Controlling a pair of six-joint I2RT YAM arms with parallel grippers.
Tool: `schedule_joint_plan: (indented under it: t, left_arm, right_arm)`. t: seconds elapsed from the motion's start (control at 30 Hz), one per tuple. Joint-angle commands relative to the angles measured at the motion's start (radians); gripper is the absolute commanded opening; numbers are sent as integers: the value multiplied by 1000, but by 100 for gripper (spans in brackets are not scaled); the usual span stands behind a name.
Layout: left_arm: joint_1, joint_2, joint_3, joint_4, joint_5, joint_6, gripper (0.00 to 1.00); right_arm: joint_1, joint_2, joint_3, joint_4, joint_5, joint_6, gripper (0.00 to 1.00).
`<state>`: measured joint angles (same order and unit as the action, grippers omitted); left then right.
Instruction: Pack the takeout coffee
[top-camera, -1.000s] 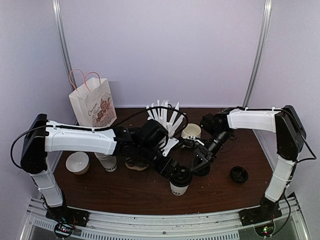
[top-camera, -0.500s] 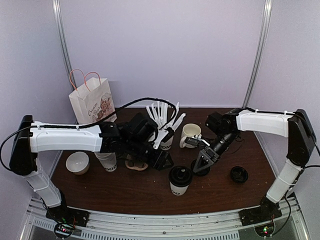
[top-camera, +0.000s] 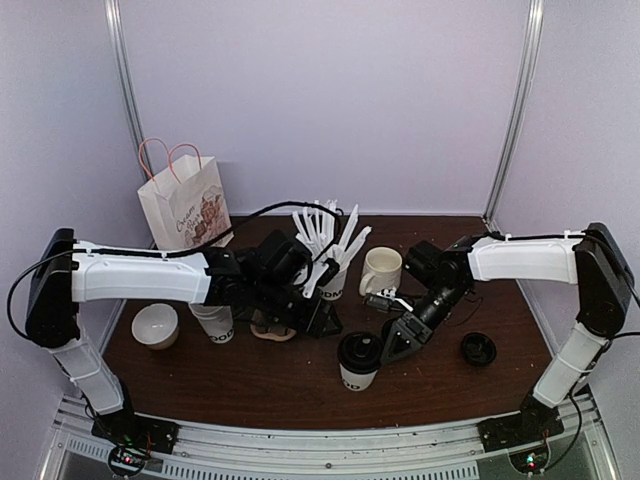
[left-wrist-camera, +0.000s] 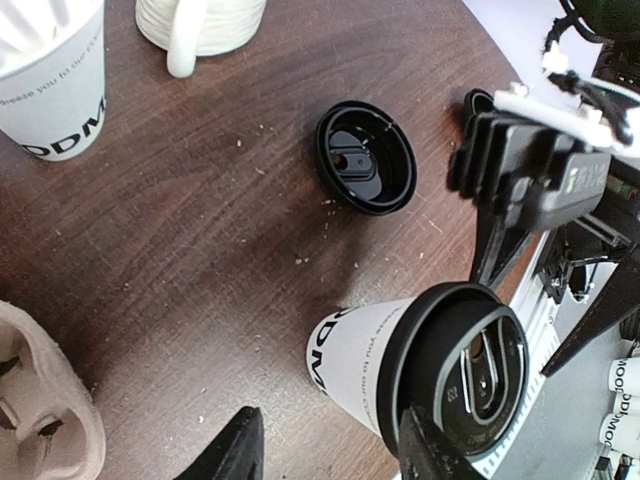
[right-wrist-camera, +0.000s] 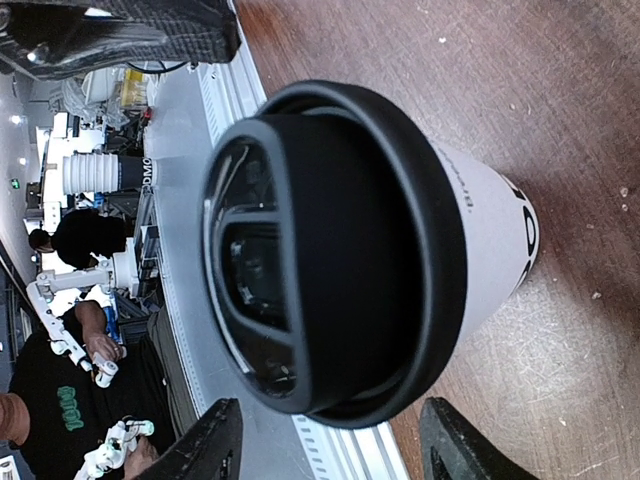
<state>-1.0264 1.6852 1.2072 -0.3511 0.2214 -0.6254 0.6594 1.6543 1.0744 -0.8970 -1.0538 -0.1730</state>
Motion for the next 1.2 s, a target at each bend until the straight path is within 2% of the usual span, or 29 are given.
schedule_joint_plan:
  t: [0.0,0.3,0.47,0.7,0.83,0.93,1.07,1.17]
  left_arm:
    - [0,33,13,41,33,-3,47]
    - [3,86,42,41,94,27,46]
    - [3,73,35,37,82,33,47]
    - [2,43,-1,84,116,53,47]
    - [3,82,10,29,114,53,47]
    - [2,115,-2,-17,110,41,45]
    - [3,98,-91,-8,69,13,41]
    - [-3,85,-143,6,51,-6,39]
  right_arm:
    - [14,27,33,16,3,4,62]
    - [16,65,59,9,6,8,61]
    - [18,87,69,-2,31,0,61]
    - [19,104,85,-16,106,-4,59]
    - [18,119,92,-14,160,0,58]
    - [20,139,105,-14,214,9,57]
    - [50,170,118,-15,412,22,57]
    - [60,205,139,-34,485,23,56]
